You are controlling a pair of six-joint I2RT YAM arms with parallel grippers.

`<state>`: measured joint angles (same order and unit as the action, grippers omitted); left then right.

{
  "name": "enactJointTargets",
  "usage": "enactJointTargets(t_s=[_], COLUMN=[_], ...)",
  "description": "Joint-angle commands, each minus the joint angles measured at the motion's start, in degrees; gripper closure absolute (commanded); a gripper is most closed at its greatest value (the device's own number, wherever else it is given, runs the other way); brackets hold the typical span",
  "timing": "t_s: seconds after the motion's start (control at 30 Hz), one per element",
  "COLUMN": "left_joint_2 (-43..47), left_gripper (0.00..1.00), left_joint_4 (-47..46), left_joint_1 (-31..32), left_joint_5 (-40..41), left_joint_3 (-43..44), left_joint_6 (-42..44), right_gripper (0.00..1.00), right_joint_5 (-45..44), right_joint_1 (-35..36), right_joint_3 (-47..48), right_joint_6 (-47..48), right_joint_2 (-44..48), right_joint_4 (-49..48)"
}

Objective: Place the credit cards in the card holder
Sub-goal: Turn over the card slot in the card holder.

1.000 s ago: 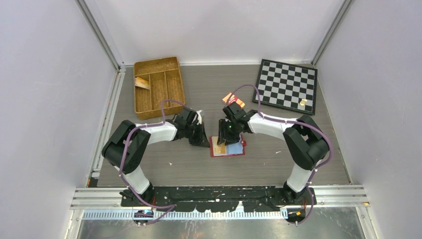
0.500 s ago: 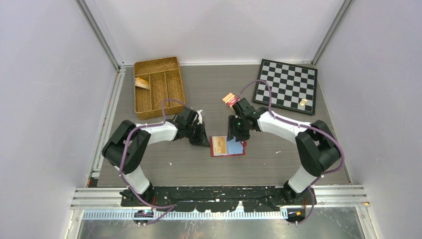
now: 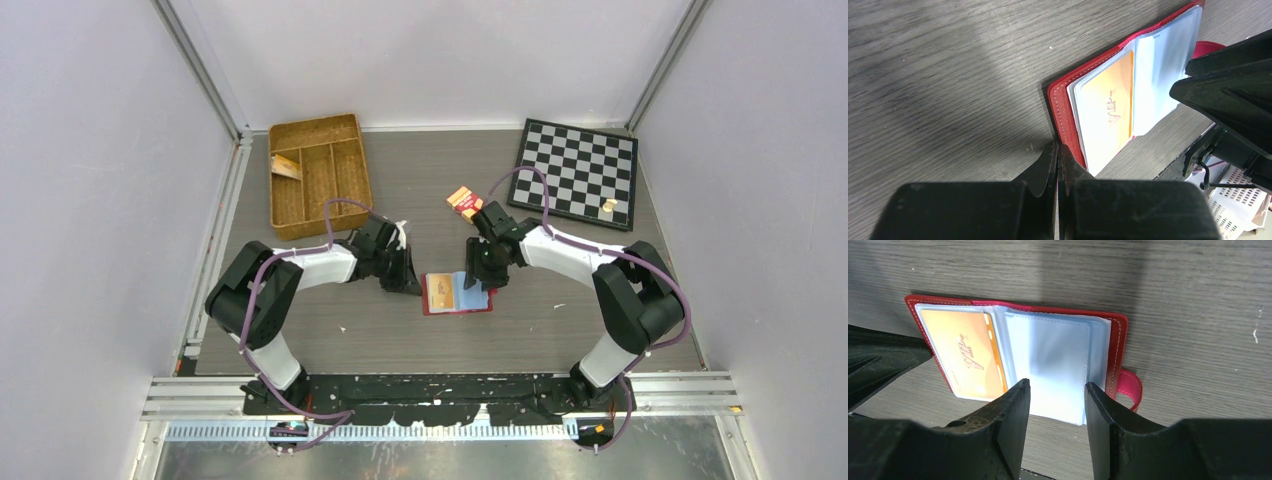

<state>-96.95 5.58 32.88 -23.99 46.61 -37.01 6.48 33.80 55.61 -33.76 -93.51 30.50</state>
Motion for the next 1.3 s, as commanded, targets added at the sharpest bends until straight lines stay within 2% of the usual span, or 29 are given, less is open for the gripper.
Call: enactJointTargets(t_s=[0.0,0.43,0.9,1.27], left_joint_2=[-1.85,-1.84,-1.26,-1.56], left_gripper=[1.0,1.0,1.0,1.0], left_joint_4=[2.24,2.07,1.98,1.7], left_joint_1=[0.04,0.07,0.06,0.07], left_joint_5=[3.89,3.64,3.55,3.21], left_joint_3=[0.32,0.24,-0.16,-0.01], left_joint_6=[1.99,2.03,1.86,1.94], right_gripper=[0.51,0.51,0.51,0.51], right_joint_5=[-1.64,2.11,10.24,12.05], right_joint_1=[-0.41,-0.54,-0.49,-0.45], right_joint_3=[-0.41,-1.82,-3.03,-1.2], right_joint_6=[-0.08,-0.71,-3.88,-4.14], right_joint_2=[0.41,-1.85,0.57,3.07], right_joint_4=[-0.18,-3.71,-10.17,-10.25])
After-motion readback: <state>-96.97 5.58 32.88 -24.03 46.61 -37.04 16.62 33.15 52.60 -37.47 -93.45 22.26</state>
